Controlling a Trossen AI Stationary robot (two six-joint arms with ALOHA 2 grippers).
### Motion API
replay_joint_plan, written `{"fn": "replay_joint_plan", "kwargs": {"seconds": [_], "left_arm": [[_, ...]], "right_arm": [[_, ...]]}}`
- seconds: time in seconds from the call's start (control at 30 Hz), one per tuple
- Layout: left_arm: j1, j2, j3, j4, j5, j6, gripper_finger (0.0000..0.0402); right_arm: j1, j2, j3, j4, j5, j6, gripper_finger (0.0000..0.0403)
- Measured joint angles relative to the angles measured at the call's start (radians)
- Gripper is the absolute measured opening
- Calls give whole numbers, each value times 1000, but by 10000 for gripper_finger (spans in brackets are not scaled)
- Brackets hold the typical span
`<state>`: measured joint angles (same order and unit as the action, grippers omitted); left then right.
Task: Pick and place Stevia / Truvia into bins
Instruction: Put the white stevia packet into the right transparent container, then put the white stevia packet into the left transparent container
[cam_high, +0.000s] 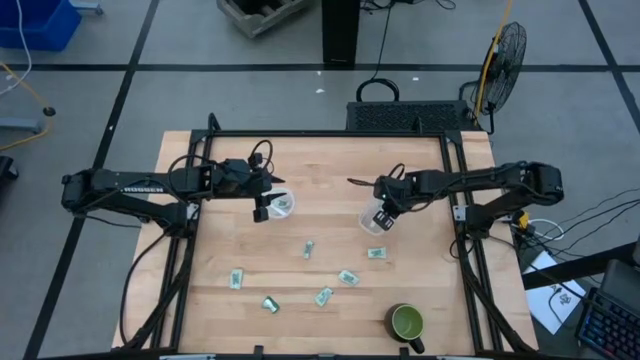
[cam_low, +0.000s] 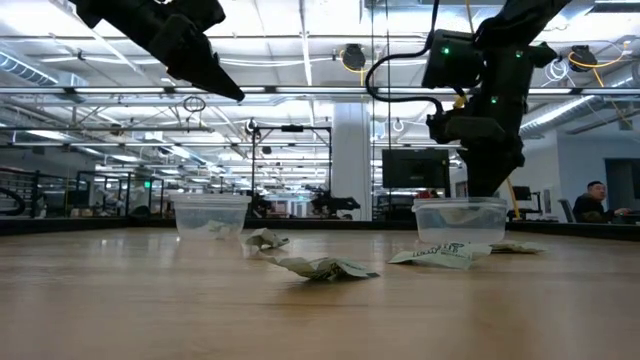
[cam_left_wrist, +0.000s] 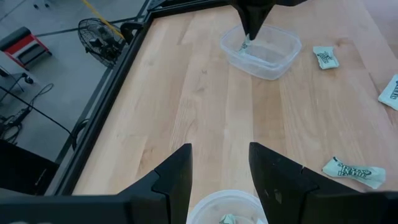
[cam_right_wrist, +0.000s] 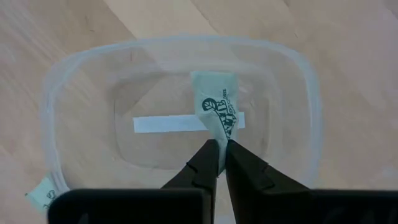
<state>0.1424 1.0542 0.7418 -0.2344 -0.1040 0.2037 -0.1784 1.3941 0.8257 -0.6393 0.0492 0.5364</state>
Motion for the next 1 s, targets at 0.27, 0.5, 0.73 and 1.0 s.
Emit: {"fn": "replay_joint_plan", "kwargs": {"seconds": [0.27, 0.5, 0.73, 1.0], "left_arm": [[0, 0, 0, 0, 0, -3, 166], [0, 0, 0, 0, 0, 1, 166], [0, 0, 0, 0, 0, -1, 166], [-1, 0, 0, 0, 10, -29, 166]], "right_arm": [[-20, 0, 0, 0, -1, -33, 53], [-19, 0, 0, 2, -1, -33, 75], [-18, 0, 0, 128, 0, -84, 87], [-2, -85, 1, 291, 1, -232, 91]]}}
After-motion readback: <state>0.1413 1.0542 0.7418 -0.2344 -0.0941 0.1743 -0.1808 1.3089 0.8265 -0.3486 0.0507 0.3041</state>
